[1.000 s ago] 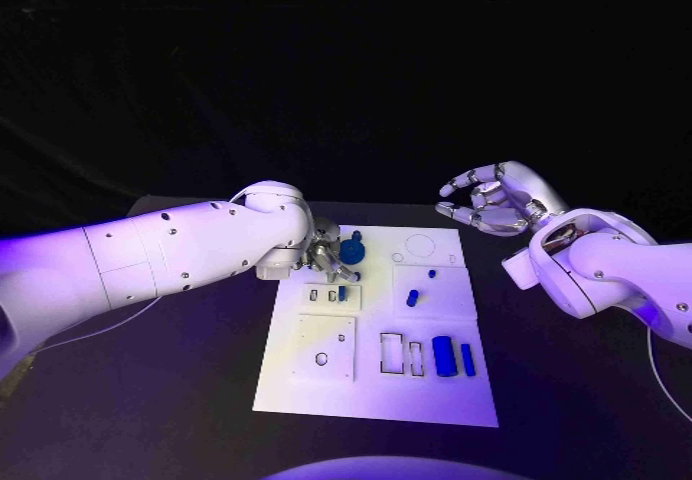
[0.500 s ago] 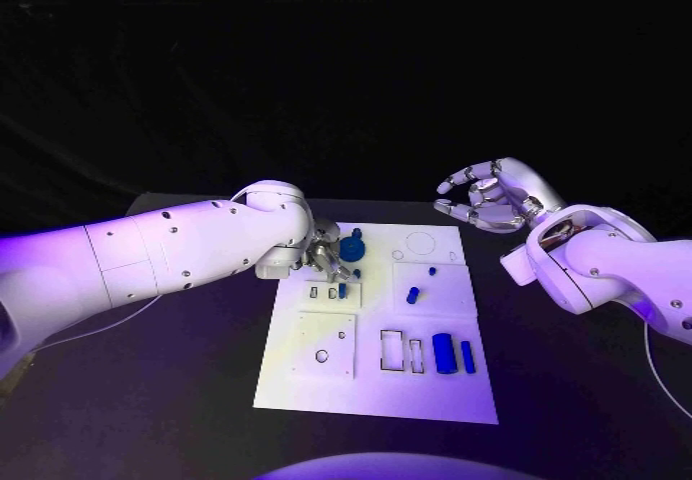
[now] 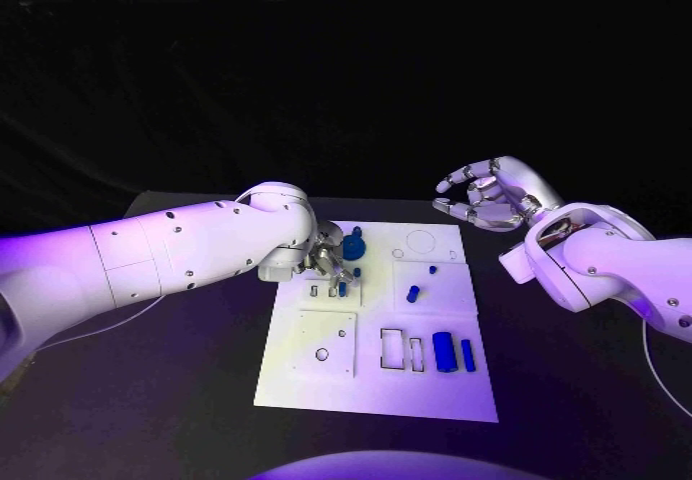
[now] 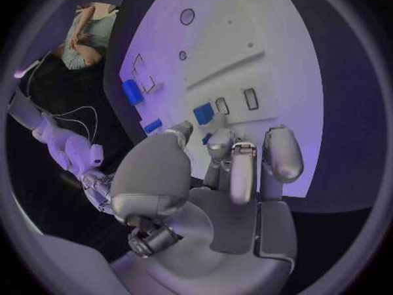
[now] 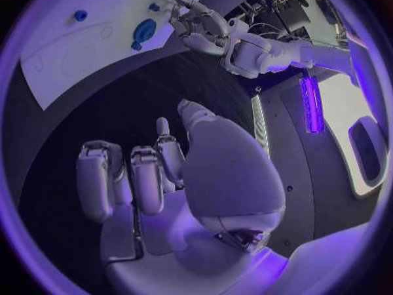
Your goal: Assemble the parts on the task board
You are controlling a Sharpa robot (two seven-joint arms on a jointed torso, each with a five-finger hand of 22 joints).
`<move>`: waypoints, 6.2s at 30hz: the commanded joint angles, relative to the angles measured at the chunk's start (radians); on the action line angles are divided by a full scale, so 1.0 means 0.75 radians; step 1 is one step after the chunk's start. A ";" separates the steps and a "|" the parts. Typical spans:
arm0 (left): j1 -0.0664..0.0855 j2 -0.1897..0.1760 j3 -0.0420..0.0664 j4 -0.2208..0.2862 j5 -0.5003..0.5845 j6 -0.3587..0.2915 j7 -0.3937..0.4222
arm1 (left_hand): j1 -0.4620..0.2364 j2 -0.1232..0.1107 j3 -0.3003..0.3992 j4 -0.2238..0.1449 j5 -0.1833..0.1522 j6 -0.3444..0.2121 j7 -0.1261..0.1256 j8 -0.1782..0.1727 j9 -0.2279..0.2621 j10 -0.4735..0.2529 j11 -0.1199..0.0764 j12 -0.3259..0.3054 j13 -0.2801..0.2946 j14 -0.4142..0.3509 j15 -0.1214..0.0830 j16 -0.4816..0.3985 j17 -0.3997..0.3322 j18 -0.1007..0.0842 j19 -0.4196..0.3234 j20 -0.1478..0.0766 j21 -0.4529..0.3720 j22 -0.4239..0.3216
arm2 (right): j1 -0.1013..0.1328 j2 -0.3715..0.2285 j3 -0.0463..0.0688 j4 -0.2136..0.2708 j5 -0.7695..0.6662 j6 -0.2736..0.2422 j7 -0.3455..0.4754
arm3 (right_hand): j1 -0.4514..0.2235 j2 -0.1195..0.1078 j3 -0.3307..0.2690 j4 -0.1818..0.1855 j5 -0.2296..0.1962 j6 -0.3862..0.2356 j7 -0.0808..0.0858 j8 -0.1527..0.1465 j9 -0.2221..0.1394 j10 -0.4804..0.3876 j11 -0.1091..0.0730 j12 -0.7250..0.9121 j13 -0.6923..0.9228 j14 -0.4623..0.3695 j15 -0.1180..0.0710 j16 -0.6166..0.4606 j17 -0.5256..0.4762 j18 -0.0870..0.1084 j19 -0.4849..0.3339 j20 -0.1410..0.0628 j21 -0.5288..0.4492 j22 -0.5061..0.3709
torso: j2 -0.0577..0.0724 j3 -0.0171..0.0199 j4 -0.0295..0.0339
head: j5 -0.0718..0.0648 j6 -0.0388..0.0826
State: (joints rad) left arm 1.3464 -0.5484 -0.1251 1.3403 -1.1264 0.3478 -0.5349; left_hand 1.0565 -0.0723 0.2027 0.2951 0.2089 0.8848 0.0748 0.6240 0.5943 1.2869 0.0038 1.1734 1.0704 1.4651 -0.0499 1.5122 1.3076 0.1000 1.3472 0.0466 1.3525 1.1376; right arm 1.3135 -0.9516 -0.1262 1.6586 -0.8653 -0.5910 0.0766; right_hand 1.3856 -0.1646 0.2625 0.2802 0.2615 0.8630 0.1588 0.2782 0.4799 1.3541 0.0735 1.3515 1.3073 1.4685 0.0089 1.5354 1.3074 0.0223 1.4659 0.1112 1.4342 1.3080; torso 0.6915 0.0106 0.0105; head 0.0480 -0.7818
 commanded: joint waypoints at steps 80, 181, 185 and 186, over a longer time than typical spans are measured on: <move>-0.086 -0.178 0.004 0.199 -0.038 -0.350 0.024 | 0.241 -0.128 0.836 -0.236 0.017 -0.010 -0.025 0.102 0.226 0.064 -0.030 0.008 0.006 0.108 -0.035 0.010 0.215 -0.034 0.028 -0.014 0.077 0.110 | -0.011 0.007 -0.002 -0.069 -0.028 0.018 0.009 | -0.047 -0.011 0.027 0.011 0.020 -0.015 -0.001 0.025 -0.008 -0.006 0.002 -0.005 0.040 0.104 -0.010 -0.010 0.225 0.020 0.032 -0.007 -0.014 0.235 | 0.000 0.0041 0.0018 | 0.012 -0.021; -0.104 -0.146 0.002 0.135 -0.082 -0.237 0.011 | -0.102 -0.154 0.506 -0.005 0.003 0.083 -0.063 0.110 0.281 0.113 -0.059 0.046 0.050 0.117 -0.059 0.035 0.253 -0.048 0.073 -0.036 0.105 0.181 | -0.018 0.002 -0.002 -0.068 -0.025 0.013 0.018 | -0.228 -0.020 -0.044 0.013 0.080 -0.026 -0.010 0.054 -0.014 -0.009 -0.004 -0.007 0.032 0.104 -0.015 -0.014 0.222 0.024 0.025 -0.011 -0.036 0.226 | -0.002 0.0031 0.0024 | 0.008 -0.033; -0.104 -0.153 0.003 0.137 -0.076 -0.251 0.012 | -0.154 -0.149 0.459 -0.003 0.005 0.086 -0.063 0.106 0.282 0.112 -0.059 0.044 0.048 0.118 -0.059 0.036 0.255 -0.048 0.074 -0.037 0.105 0.183 | -0.019 0.002 -0.002 -0.069 -0.025 0.013 0.018 | -0.245 -0.020 -0.057 0.014 0.082 -0.028 -0.010 0.057 -0.014 -0.009 -0.004 -0.008 0.032 0.104 -0.015 -0.014 0.222 0.024 0.025 -0.012 -0.037 0.226 | -0.002 0.0033 0.0025 | 0.008 -0.031; -0.104 -0.155 0.005 0.138 -0.075 -0.259 0.012 | -0.164 -0.151 0.446 -0.002 0.006 0.086 -0.063 0.106 0.282 0.113 -0.059 0.045 0.049 0.118 -0.059 0.037 0.257 -0.048 0.074 -0.037 0.105 0.182 | -0.019 0.002 -0.002 -0.069 -0.025 0.013 0.018 | -0.245 -0.020 -0.057 0.014 0.082 -0.028 -0.010 0.057 -0.014 -0.009 -0.004 -0.008 0.032 0.104 -0.015 -0.014 0.222 0.024 0.025 -0.012 -0.037 0.226 | -0.001 0.0037 0.0027 | 0.008 -0.030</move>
State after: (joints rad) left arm 1.2700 -0.6636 -0.1220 1.4419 -1.1922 0.1499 -0.5249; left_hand 0.9441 -0.1873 0.5442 0.2925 0.2126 0.9458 0.0212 0.7060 0.8048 1.3675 -0.0409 1.2034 1.1074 1.4669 -0.0875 1.5355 1.3077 0.0843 1.3976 0.0181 1.4270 1.2734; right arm 1.3000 -0.9501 -0.1278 1.6068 -0.8771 -0.5866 0.0815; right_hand 1.2132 -0.1817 0.2261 0.2914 0.3196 0.8491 0.1509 0.3171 0.4709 1.3542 0.0735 1.3515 1.3080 1.4648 0.0052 1.5278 1.3073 0.0223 1.4659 0.1112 1.4110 1.3076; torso 0.6899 0.0128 0.0124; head 0.0541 -0.8054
